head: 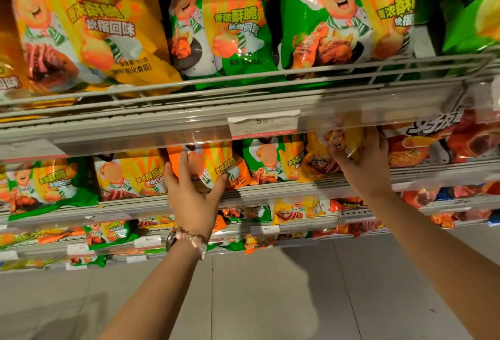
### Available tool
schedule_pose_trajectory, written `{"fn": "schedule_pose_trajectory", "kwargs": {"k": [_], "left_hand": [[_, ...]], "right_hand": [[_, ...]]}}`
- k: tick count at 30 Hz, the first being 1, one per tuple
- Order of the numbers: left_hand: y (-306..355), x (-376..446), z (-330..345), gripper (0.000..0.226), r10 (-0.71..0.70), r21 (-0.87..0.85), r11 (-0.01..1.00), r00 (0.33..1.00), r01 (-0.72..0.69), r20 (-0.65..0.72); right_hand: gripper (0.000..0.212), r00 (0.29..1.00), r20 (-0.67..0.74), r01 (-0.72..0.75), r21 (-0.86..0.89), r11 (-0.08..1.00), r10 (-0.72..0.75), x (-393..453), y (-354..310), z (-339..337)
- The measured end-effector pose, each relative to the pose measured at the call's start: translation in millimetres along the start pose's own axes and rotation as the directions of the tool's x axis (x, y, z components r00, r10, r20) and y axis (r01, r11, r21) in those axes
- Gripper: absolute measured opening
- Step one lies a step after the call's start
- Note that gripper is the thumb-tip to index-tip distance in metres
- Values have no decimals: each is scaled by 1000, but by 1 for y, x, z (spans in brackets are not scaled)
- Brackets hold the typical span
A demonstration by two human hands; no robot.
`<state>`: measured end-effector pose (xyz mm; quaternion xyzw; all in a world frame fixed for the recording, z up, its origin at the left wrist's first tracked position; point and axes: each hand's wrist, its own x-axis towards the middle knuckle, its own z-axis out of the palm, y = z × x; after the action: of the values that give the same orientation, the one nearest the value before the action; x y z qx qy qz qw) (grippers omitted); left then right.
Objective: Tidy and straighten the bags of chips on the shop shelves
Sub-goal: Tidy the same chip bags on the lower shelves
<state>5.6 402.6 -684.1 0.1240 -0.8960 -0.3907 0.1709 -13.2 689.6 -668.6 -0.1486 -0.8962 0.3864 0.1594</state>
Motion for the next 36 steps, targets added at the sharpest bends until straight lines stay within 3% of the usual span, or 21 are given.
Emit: {"fn": "schedule_pose_trajectory", "kwargs": {"k": [10,19,22,29,36], "left_hand": [[5,-11,-23,78,88,-104,991,996,-85,21],[-2,-33,-62,79,159,-146,978,986,-152,42],[-16,-42,-81,79,164,-108,982,983,-155,82],[-63,-54,-122,80,94,-71,994,993,-89,67],[-95,-66,-148,82,9,-93,996,1000,-8,7]], "right_hand": [[73,995,-90,41,106,993,-32,-5,-4,-7],[71,993,-31,118,294,949,-114,-40,-34,6],[72,994,-36,105,275,956,-99,-58,-50,22],[79,981,-191,68,221,973,-25,-95,-91,50],[77,986,-163,71,210,975,-36,-135,-123,74]]}}
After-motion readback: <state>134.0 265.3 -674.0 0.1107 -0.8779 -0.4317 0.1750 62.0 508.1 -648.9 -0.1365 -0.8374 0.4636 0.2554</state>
